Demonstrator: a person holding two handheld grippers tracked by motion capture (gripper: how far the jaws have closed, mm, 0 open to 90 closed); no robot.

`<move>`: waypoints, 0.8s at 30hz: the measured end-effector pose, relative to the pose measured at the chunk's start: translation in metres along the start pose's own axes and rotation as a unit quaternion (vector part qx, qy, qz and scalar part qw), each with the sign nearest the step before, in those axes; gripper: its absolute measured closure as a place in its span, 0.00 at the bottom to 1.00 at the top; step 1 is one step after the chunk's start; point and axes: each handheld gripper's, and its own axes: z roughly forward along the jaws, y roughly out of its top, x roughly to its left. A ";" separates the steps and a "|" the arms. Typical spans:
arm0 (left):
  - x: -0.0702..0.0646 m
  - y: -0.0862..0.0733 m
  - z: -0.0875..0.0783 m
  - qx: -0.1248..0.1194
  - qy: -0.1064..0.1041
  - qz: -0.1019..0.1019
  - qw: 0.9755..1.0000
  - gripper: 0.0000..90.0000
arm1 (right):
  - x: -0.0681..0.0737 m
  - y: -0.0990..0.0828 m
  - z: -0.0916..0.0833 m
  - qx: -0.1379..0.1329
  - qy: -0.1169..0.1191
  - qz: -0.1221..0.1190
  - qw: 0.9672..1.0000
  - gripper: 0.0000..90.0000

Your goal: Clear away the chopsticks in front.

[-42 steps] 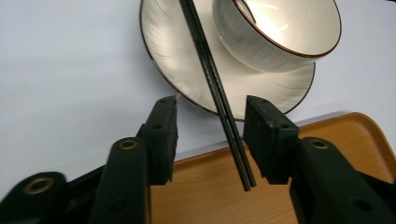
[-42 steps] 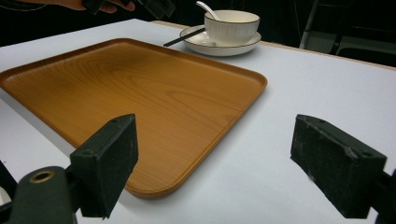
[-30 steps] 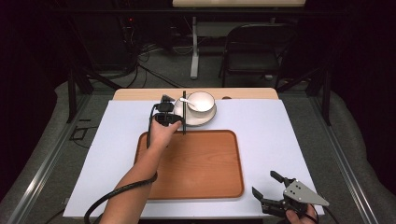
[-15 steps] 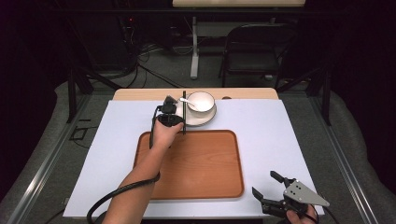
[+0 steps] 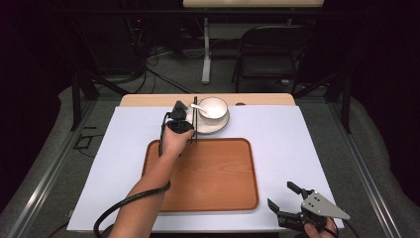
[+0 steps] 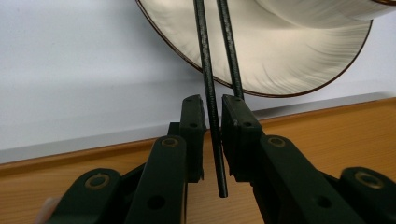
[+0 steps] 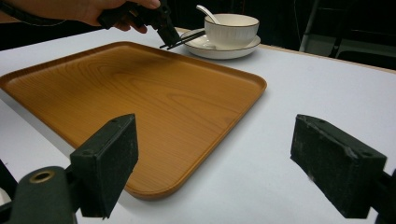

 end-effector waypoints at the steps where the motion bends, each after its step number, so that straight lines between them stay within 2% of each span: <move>1: 0.001 0.001 0.000 0.004 -0.003 -0.005 1.000 0.88 | 0.000 0.000 0.000 0.000 0.000 -0.002 1.000 0.16; 7: 0.004 0.004 0.000 0.021 0.002 -0.022 1.000 0.93 | 0.000 0.000 0.000 0.000 0.001 -0.002 1.000 0.16; 12: 0.006 0.005 -0.002 0.020 0.004 -0.028 0.999 0.95 | 0.000 0.000 0.000 -0.001 0.000 -0.001 1.000 0.16; 24: 0.019 0.005 -0.015 -0.004 -0.001 -0.034 0.999 0.96 | 0.000 0.000 -0.001 -0.001 -0.001 0.001 1.000 0.16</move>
